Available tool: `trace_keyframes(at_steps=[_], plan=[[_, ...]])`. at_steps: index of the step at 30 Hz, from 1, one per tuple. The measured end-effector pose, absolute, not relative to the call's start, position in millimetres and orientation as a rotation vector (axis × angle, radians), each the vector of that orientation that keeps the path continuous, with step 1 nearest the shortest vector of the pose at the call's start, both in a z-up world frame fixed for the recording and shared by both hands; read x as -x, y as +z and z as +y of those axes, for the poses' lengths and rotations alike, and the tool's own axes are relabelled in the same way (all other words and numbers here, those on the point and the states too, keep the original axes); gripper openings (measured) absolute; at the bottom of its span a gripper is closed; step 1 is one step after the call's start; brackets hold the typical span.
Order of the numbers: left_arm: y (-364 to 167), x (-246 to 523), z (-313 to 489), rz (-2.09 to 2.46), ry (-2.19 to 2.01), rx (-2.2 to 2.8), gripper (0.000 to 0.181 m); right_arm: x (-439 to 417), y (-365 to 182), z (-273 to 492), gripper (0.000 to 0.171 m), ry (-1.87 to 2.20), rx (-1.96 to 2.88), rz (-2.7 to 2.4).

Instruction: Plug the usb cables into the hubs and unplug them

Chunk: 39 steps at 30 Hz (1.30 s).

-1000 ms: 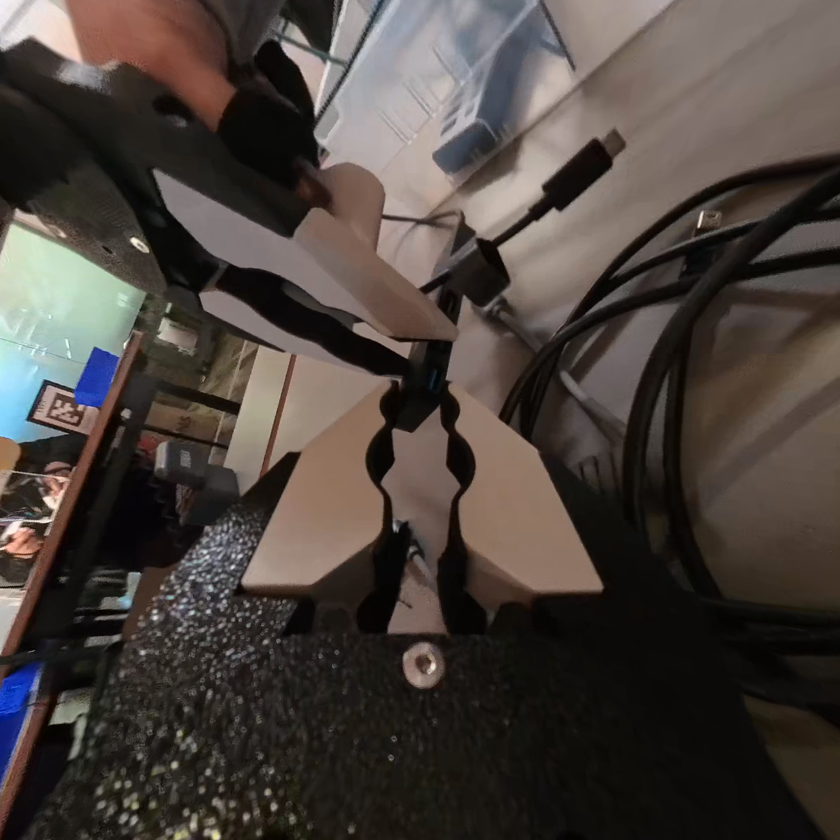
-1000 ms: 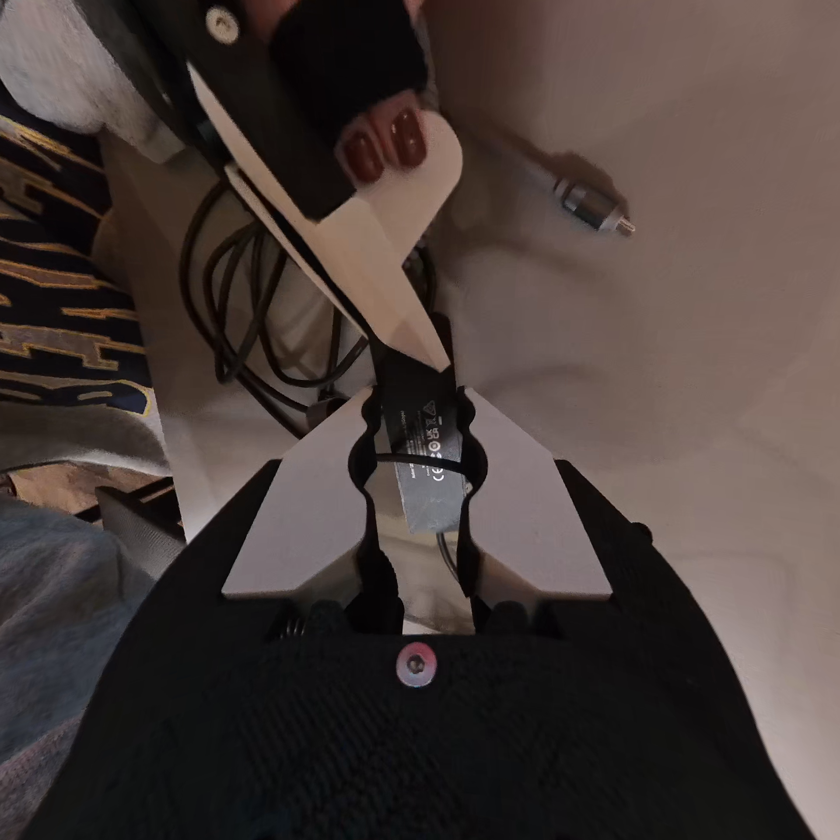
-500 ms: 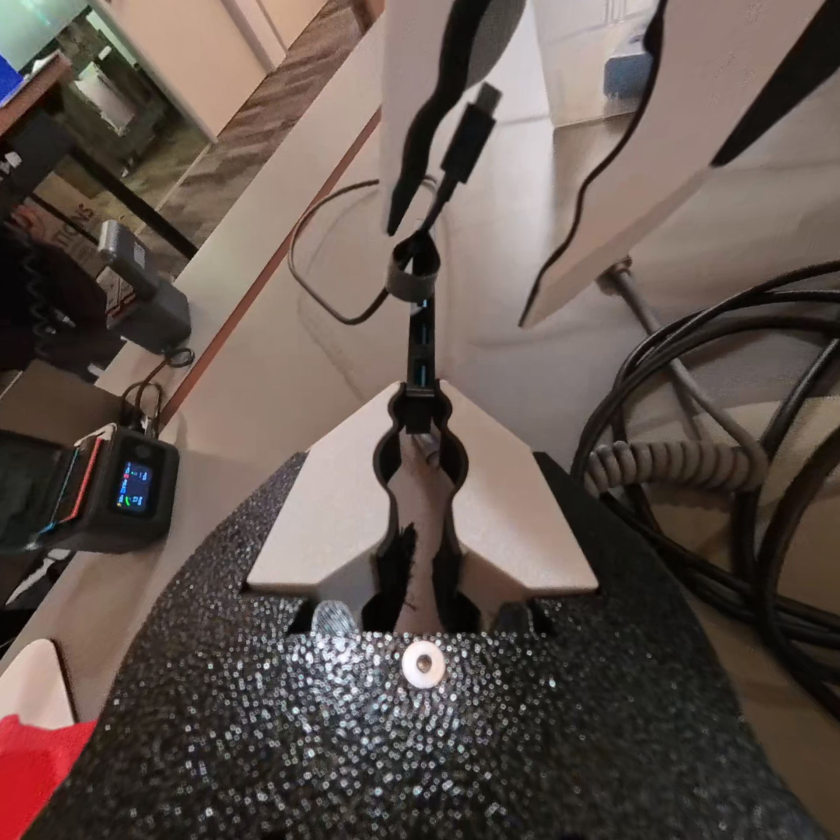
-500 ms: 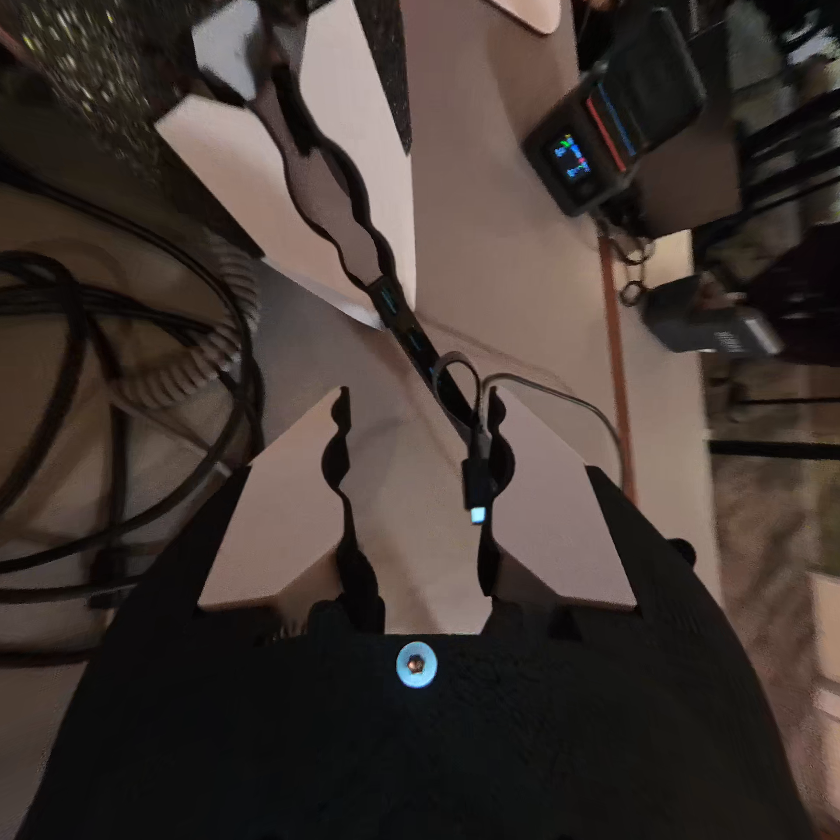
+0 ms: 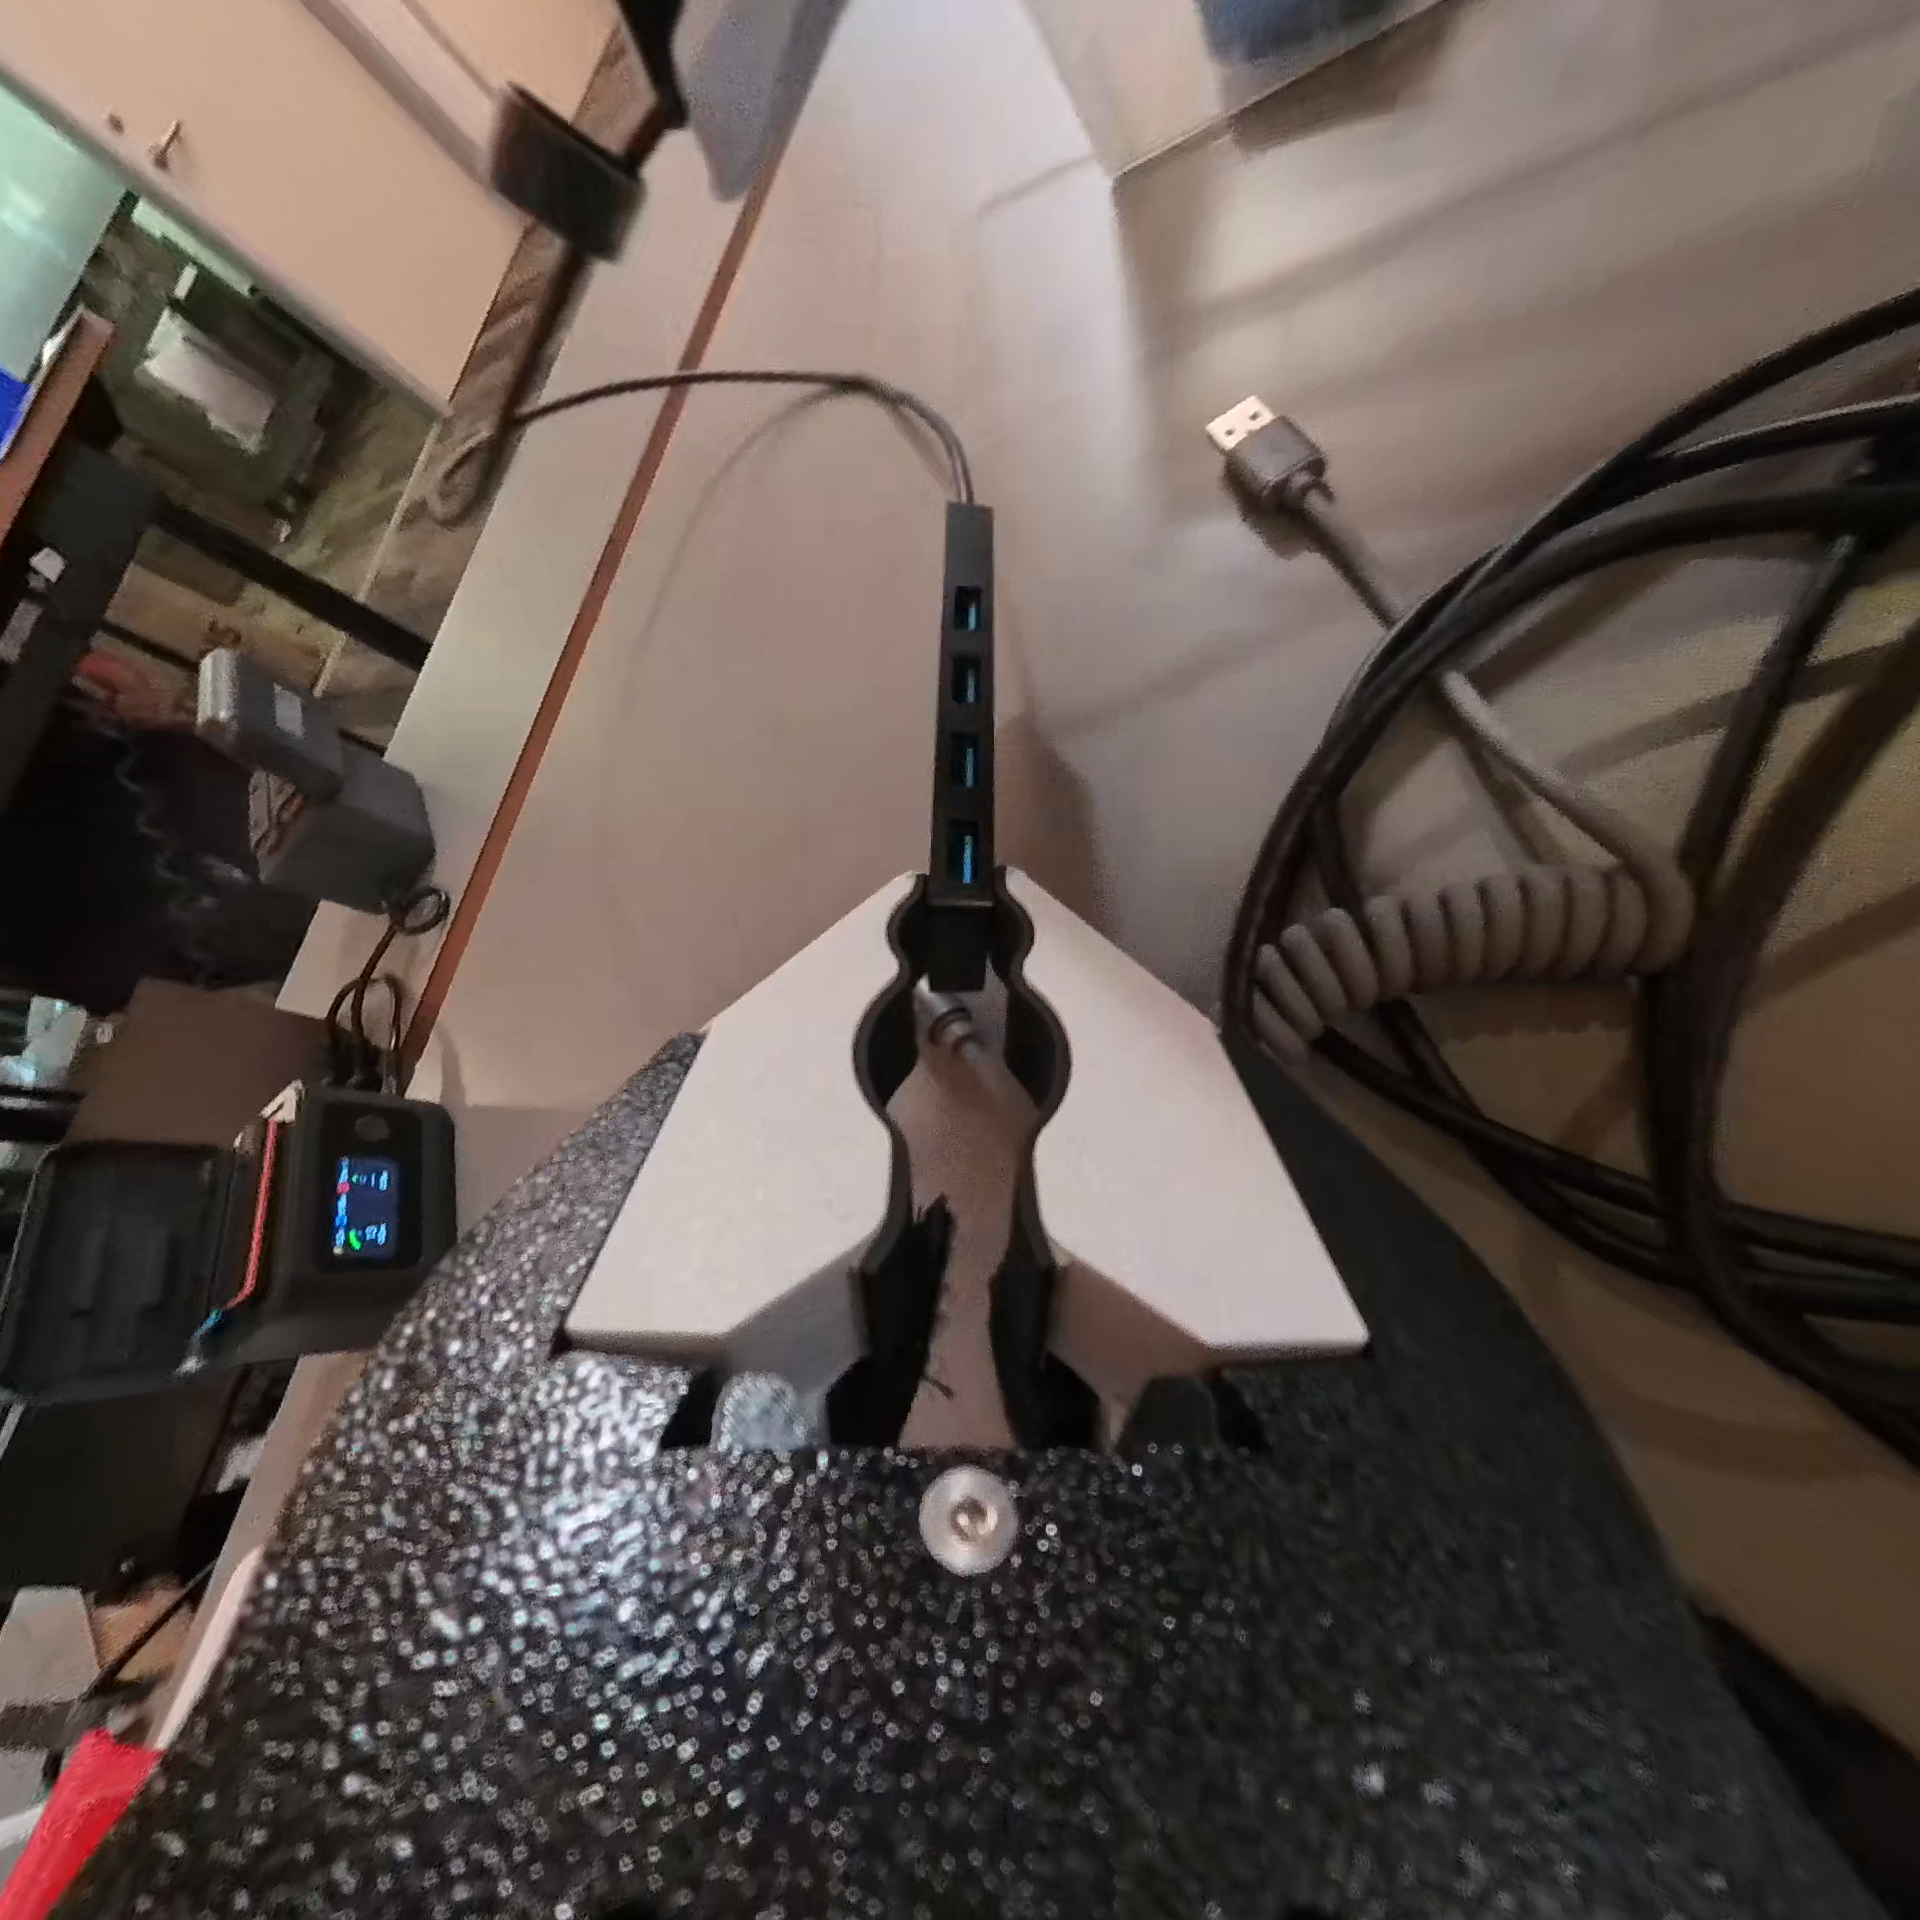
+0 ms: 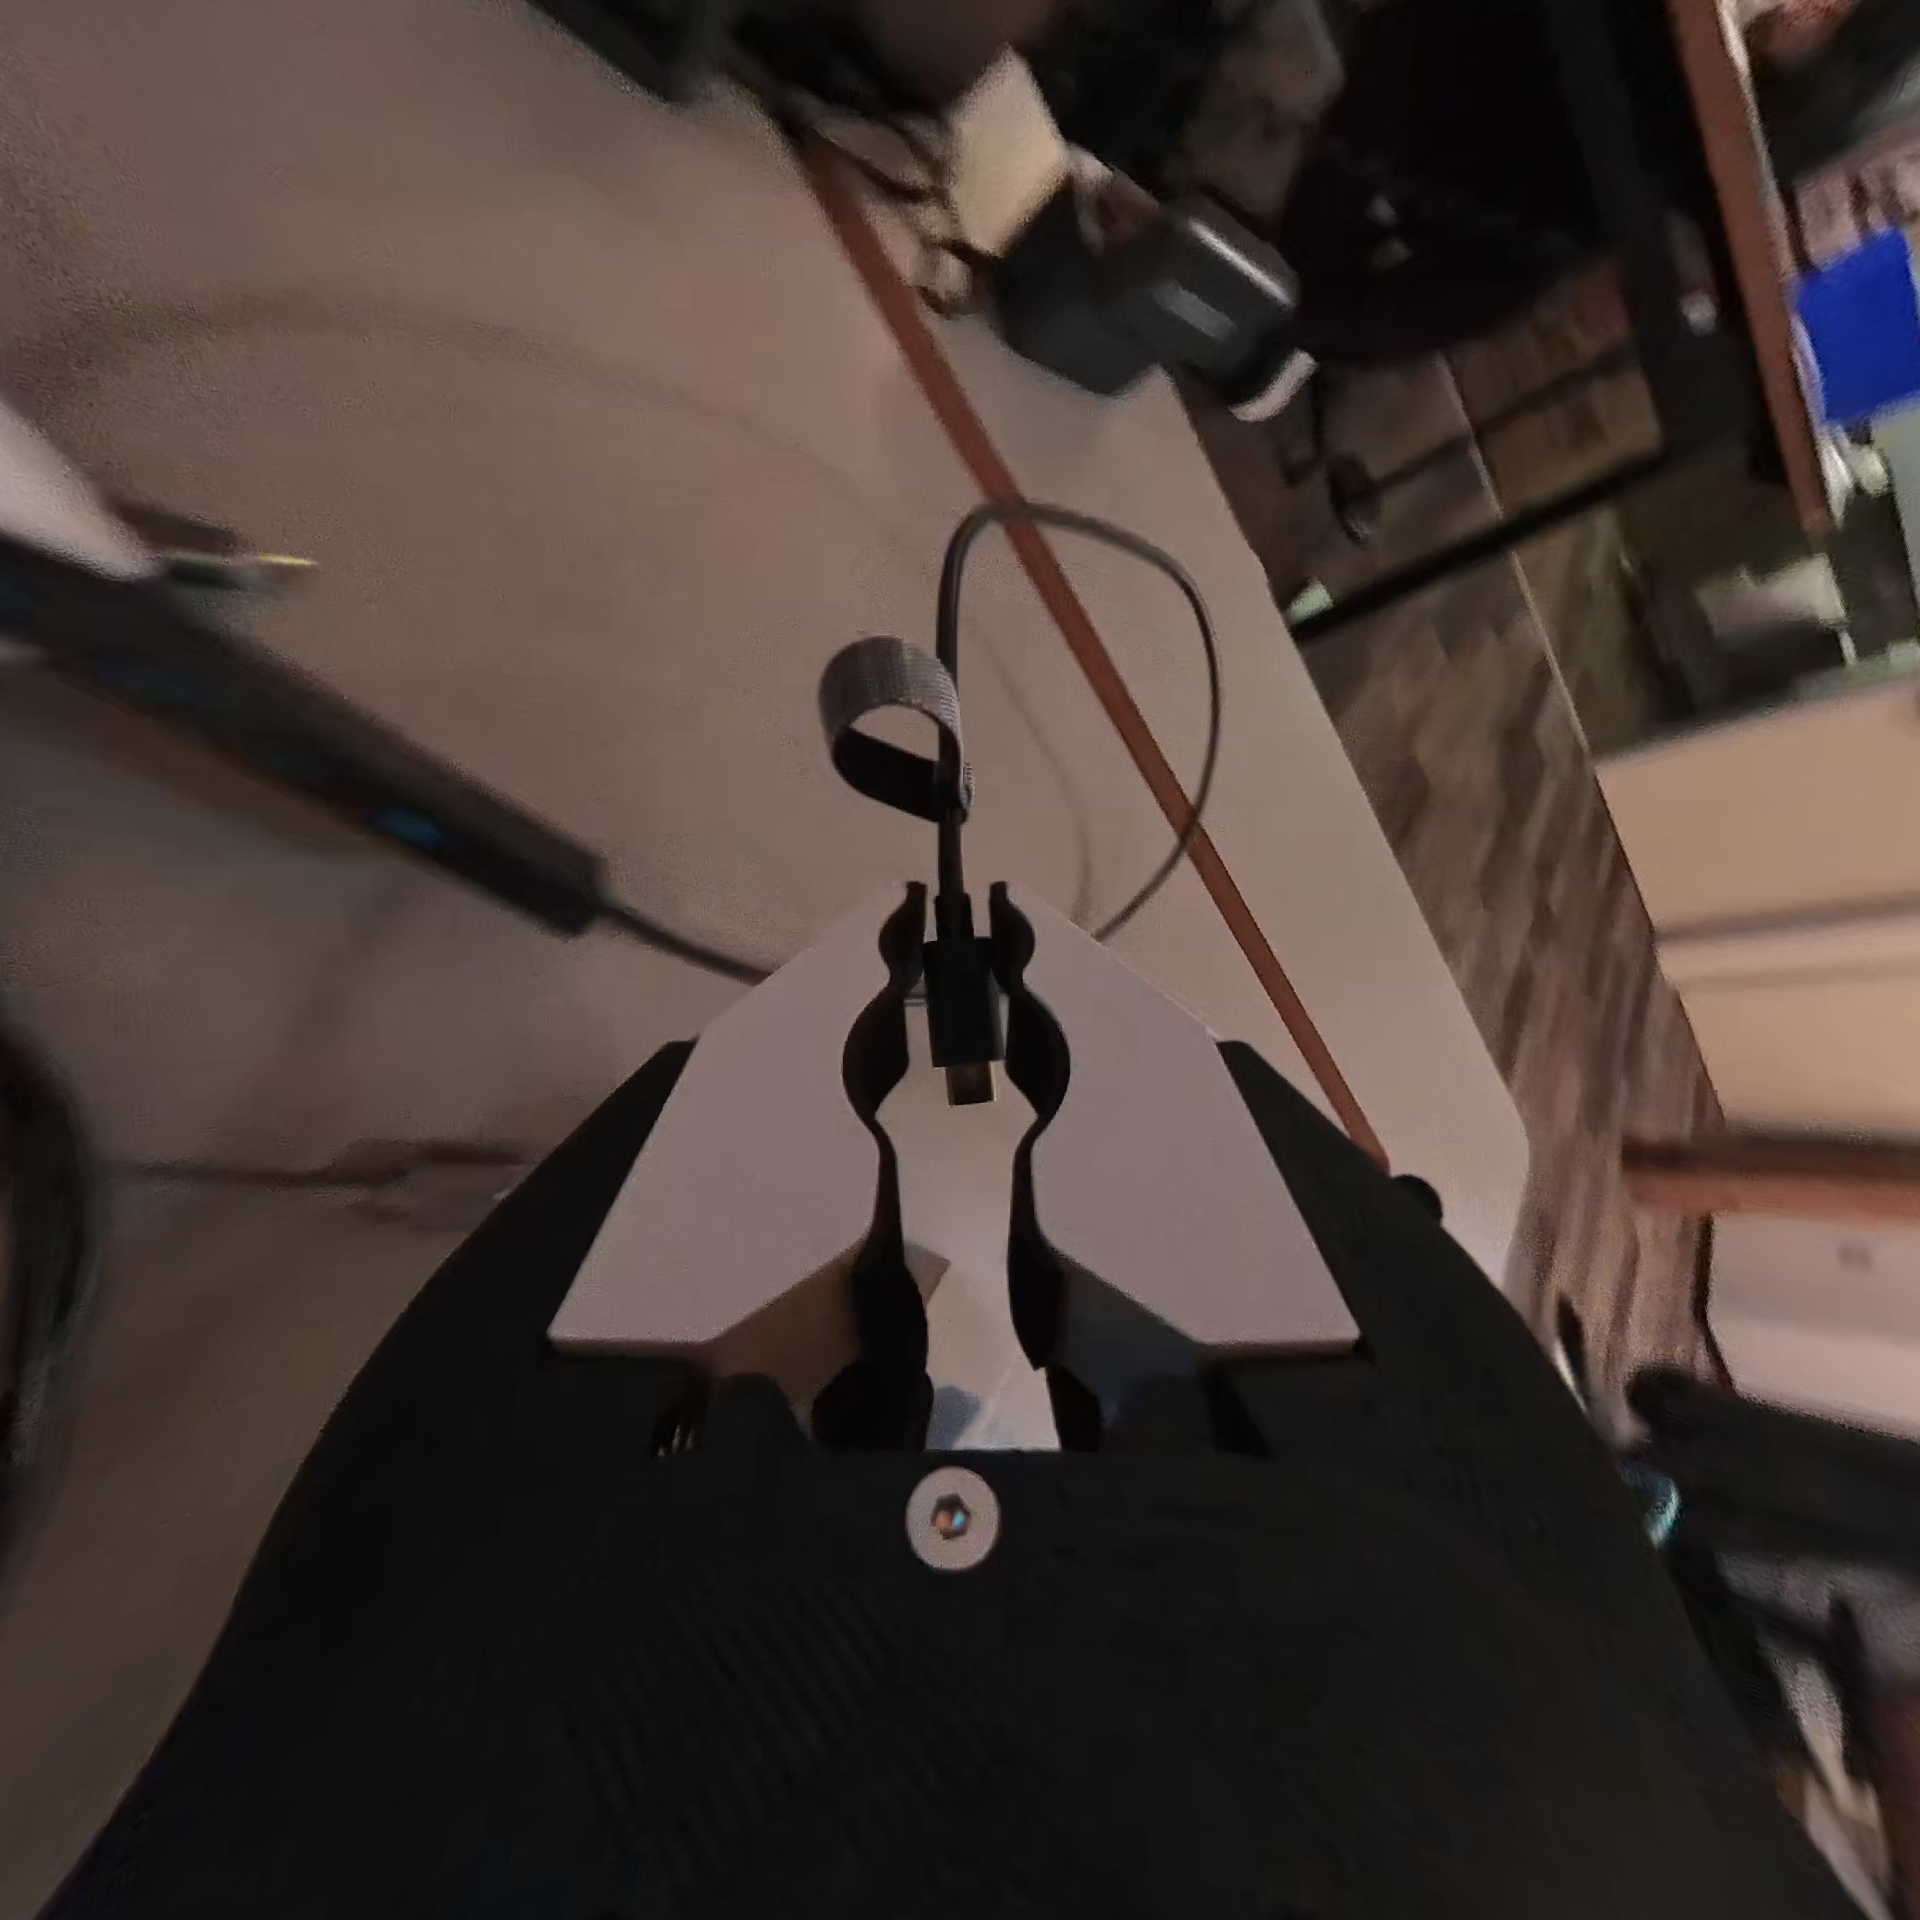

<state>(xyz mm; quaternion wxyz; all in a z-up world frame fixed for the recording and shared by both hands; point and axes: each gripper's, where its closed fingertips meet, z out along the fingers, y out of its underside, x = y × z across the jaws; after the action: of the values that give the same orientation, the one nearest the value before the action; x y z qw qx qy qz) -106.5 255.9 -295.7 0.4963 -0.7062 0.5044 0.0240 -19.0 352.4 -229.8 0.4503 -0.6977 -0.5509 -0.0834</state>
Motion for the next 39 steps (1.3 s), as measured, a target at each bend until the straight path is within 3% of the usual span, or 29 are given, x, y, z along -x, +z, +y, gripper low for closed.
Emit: trace_keyframes(at_steps=[4,7,15,18,23,26,29,31,32,34,39], plan=[[-282,85,232,1.291,-0.169,1.581,0.009,5,-263,378,0.012,-0.174,1.928,-1.241],[-263,79,223,1.235,-0.313,1.512,0.009,7,-292,368,0.050,0.159,2.214,-1.069],[-268,100,244,1.154,-0.130,1.619,0.009,31,-200,309,0.064,0.350,1.683,-1.042],[-278,101,244,1.205,-0.089,1.645,0.009,48,-204,263,0.061,0.436,1.512,-1.268],[-279,95,237,1.279,-0.092,1.591,0.009,56,-265,255,0.052,0.153,1.462,-1.606],[-272,93,232,1.284,-0.121,1.549,0.009,54,-277,267,0.021,0.040,1.460,-1.625],[-264,92,232,1.247,-0.144,1.517,0.012,53,-280,258,0.013,0.094,1.429,-1.683],[-260,90,236,1.204,-0.176,1.554,0.047,54,-277,251,0.009,0.159,1.381,-1.699],[-263,87,233,1.235,-0.189,1.550,0.048,55,-274,246,0.009,0.212,1.363,-1.698],[-263,82,230,1.259,-0.191,1.511,0.048,55,-272,241,0.009,0.265,1.352,-1.713],[-260,74,221,1.270,-0.307,1.490,0.026,53,-273,231,0.009,0.324,1.306,-1.787]])
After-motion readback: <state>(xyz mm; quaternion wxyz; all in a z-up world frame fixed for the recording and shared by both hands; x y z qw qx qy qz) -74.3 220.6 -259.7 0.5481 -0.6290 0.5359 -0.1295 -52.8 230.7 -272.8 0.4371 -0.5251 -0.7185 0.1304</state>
